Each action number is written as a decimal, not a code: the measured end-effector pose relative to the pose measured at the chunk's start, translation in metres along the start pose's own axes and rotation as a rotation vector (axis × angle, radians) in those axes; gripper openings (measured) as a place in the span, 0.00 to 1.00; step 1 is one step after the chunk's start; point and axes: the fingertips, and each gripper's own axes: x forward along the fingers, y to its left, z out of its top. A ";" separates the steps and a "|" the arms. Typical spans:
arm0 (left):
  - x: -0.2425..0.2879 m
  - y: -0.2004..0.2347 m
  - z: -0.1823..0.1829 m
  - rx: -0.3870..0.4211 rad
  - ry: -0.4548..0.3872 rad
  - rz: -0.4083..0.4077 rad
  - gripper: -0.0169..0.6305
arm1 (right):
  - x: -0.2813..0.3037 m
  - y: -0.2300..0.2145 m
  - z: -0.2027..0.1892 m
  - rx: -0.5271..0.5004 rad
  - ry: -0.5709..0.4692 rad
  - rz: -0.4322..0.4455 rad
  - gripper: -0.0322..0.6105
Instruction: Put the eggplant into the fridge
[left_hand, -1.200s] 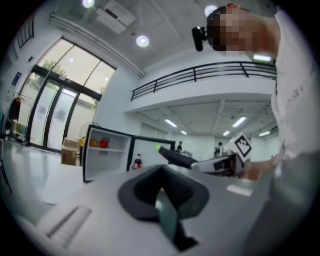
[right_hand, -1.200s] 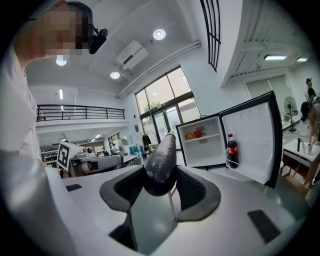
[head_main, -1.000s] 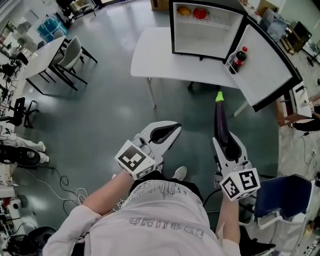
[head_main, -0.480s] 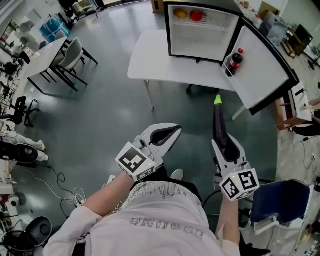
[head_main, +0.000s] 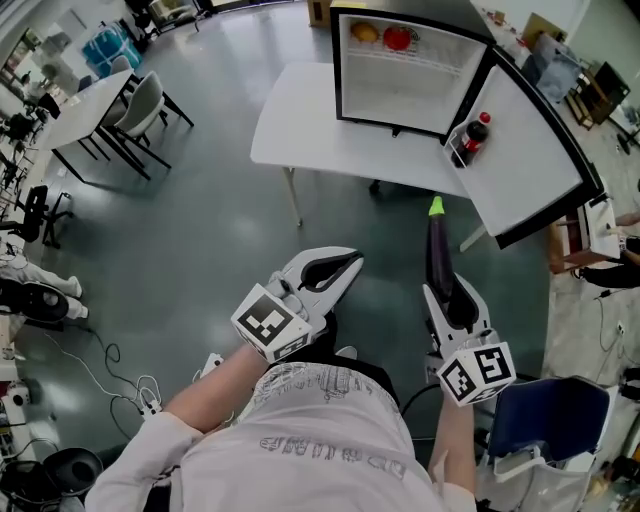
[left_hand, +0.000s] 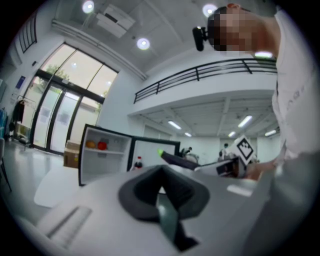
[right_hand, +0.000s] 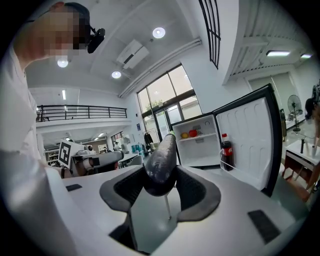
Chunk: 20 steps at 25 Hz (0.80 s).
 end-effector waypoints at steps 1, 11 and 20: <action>0.002 0.004 -0.001 -0.004 0.000 0.002 0.04 | 0.004 -0.002 0.001 0.000 0.000 0.001 0.36; 0.036 0.063 -0.013 -0.015 0.010 -0.002 0.04 | 0.064 -0.034 0.011 0.004 -0.002 -0.011 0.36; 0.053 0.142 -0.022 -0.039 0.043 0.029 0.04 | 0.139 -0.050 0.013 0.011 0.031 -0.004 0.36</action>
